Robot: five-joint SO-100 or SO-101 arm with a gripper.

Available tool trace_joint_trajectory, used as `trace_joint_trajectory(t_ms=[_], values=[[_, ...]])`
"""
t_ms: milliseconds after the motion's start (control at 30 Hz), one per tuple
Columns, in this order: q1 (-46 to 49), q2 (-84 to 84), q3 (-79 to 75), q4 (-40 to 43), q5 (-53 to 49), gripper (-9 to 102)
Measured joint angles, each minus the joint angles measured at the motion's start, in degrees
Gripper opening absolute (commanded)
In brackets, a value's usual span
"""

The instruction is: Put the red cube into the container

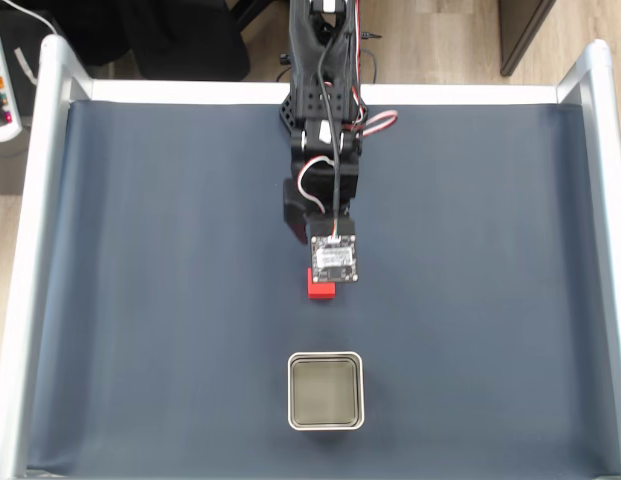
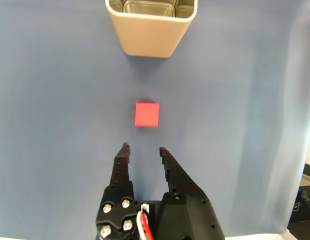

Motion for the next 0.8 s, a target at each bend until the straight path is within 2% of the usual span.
trace_joint_trajectory(t_ms=[267, 800], values=[[2.46, -8.96, -1.05, -11.43, -1.05, 35], [2.90, -19.42, -1.41, -22.68, -0.44, 34]])
